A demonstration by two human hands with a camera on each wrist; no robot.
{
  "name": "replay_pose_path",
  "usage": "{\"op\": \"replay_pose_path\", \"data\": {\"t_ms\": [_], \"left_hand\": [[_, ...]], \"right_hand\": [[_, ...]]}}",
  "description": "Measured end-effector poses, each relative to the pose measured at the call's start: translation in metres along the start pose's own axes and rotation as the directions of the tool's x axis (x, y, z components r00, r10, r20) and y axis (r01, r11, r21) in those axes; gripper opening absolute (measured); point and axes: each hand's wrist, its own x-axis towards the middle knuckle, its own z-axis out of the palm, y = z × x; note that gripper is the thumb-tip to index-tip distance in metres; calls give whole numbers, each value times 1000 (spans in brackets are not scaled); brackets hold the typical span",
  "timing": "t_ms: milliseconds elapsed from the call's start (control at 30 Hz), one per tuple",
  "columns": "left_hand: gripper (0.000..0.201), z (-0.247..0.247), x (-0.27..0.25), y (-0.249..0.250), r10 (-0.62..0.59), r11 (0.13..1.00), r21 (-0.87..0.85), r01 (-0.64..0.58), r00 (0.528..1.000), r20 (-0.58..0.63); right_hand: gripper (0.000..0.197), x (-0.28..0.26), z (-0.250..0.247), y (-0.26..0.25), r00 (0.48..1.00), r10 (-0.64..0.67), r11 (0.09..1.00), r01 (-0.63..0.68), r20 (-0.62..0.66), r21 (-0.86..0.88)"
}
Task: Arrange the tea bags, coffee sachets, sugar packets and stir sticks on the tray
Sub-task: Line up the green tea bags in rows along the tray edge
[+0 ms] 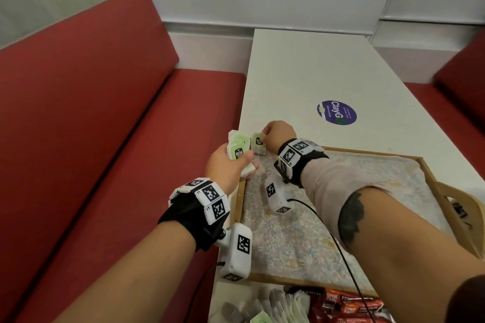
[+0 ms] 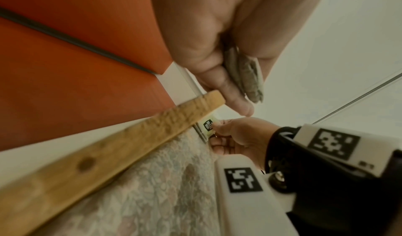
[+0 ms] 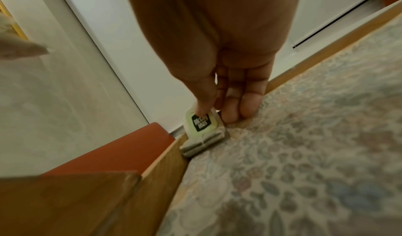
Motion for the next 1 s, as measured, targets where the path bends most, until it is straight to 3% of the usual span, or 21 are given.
{"op": "replay_pose_path", "data": {"t_ms": [400, 633, 767, 867, 1000], "left_hand": [[18, -4, 0, 0, 19, 998, 55, -20, 1000, 9], [10, -6, 2, -1, 4, 1000, -3, -3, 999, 32], [16, -8, 4, 4, -97, 986, -127, 110, 990, 106], [6, -11, 5, 12, -181, 960, -188, 208, 972, 151], [21, -13, 6, 16, -202, 948, -206, 242, 959, 197]], "right_hand": [[25, 4, 2, 4, 999, 34, 992, -30, -28, 125], [30, 4, -1, 2, 1000, 13, 1000, -12, -23, 6], [31, -2, -6, 2, 997, -12, 997, 18, -76, 72], [17, -14, -14, 4, 990, -87, 983, 103, -107, 154], [13, -42, -32, -1, 974, -227, 937, 217, 2, 275]]}}
